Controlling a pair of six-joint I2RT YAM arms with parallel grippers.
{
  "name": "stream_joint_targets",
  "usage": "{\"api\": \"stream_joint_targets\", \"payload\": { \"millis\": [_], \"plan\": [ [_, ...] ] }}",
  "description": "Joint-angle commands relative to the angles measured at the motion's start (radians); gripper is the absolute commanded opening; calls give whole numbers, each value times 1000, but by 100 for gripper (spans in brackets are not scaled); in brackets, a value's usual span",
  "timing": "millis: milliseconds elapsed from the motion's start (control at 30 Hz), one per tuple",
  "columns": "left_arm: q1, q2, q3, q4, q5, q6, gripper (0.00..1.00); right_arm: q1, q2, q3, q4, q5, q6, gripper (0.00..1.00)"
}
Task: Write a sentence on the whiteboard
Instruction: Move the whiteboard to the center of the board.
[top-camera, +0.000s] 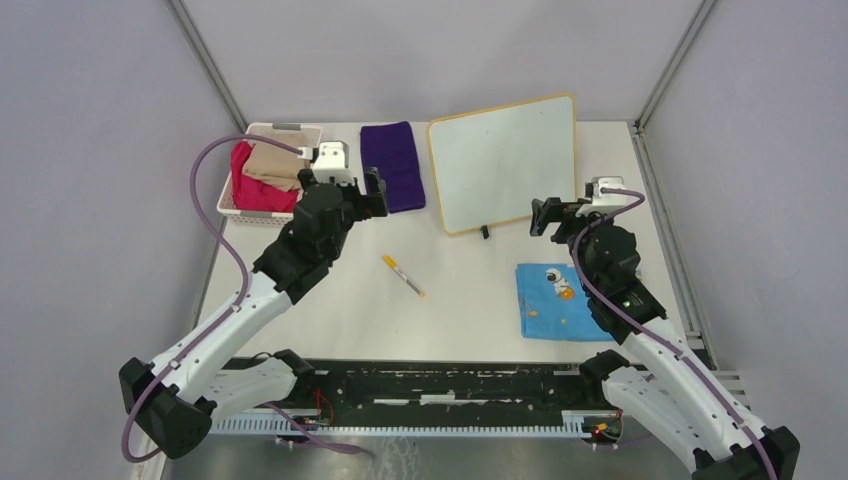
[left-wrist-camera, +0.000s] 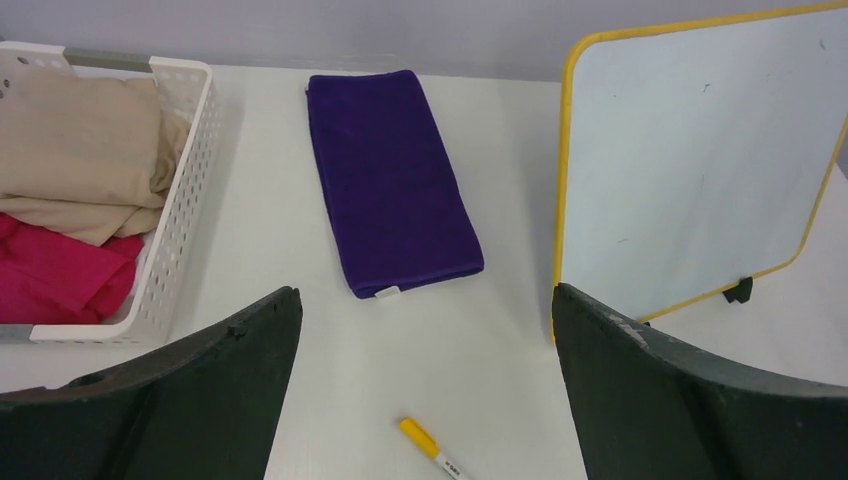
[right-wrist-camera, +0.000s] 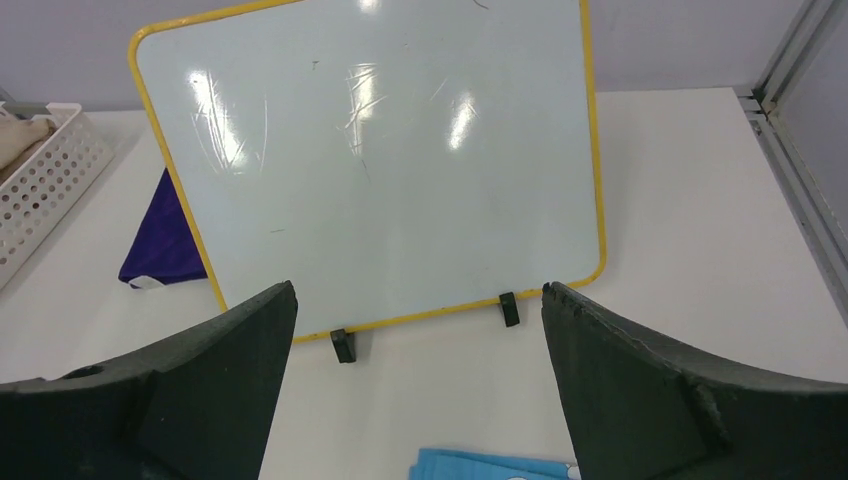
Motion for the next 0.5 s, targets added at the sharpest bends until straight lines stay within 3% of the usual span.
{"api": "stream_joint_targets", "payload": {
  "millis": [0,267,467],
  "plan": [
    [-9,-44,-6,46,-37,-52,99,-2,5,11,8,-40,-19,98],
    [-35,-57,-7,54,-22,-20,100,4,0,21,-21,-82,-77,96],
    [-43,-44,66,8,137,62,100,7,42,17,-68,-95,-95,93]
  ]
}}
